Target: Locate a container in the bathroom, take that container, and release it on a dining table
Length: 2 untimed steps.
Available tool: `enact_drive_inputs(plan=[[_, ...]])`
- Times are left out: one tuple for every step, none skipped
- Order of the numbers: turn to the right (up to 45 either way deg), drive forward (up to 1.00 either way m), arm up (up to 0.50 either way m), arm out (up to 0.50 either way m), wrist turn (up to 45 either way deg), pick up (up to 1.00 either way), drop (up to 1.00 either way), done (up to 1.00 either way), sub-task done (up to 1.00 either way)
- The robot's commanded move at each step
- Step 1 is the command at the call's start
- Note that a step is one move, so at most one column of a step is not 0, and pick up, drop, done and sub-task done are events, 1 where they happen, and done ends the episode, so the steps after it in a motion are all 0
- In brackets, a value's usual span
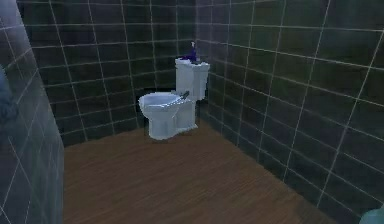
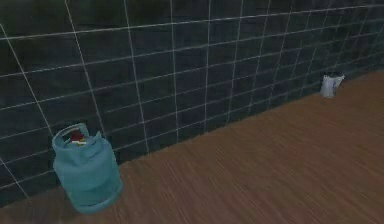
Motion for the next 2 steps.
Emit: enact_drive_inputs(plan=[[0.0, 1.00, 0.00, 0.00, 0.0, 0.00, 0.00, 0.00, 0.00], [-3.0, 0.00, 0.00, 0.00, 0.0, 0.00, 0.00, 0.00, 0.00]])
